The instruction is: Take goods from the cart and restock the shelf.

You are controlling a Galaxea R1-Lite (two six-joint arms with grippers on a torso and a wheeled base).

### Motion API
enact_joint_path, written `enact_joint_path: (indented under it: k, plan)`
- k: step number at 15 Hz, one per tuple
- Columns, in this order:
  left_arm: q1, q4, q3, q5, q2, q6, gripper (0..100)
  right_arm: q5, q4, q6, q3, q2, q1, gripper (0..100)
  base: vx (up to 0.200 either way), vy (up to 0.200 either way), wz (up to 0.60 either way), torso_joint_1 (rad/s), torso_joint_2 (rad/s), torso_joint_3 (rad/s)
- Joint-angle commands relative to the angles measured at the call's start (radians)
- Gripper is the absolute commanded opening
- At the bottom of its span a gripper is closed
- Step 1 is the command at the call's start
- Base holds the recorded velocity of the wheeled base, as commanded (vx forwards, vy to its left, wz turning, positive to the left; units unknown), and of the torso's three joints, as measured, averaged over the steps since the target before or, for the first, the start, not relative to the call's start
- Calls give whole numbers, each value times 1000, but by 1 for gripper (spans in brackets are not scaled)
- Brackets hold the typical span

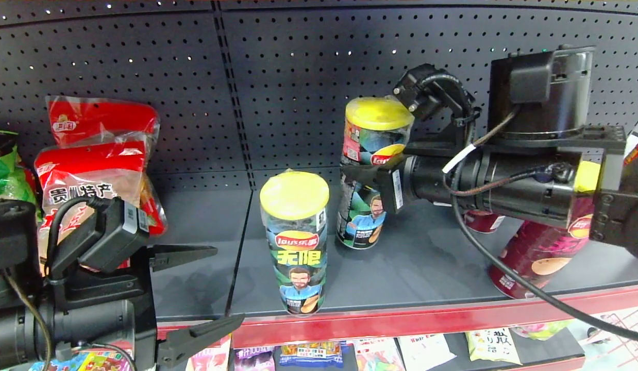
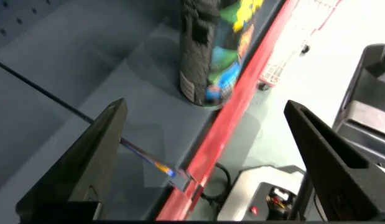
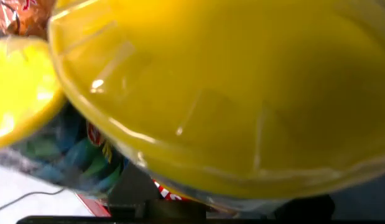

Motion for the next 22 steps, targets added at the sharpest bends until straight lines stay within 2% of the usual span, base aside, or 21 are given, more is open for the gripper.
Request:
enact_joint_path:
  k: [1, 5, 7, 16, 22]
  plan:
    - [0, -1, 20, 0, -26, -3, 100, 0, 0, 4, -34, 46, -5, 0, 0, 0, 0, 0, 0, 0]
    - [1, 2, 31, 1, -44, -6, 100, 0, 0, 2, -82, 92, -5, 0, 0, 0, 0, 0, 0, 0]
    - [1, 2, 29, 1, -55, -25, 100, 0, -9, 2, -108, 125, -5, 0, 0, 0, 0, 0, 0, 0]
    - [1, 2, 28, 7, -56, -26, 100, 14, -43, -3, -180, 214, -3, 0, 0, 0, 0, 0, 0, 0]
    - [1, 1, 28, 7, -56, -38, 100, 18, -43, -3, -230, 280, 4, 0, 0, 0, 0, 0, 0, 0]
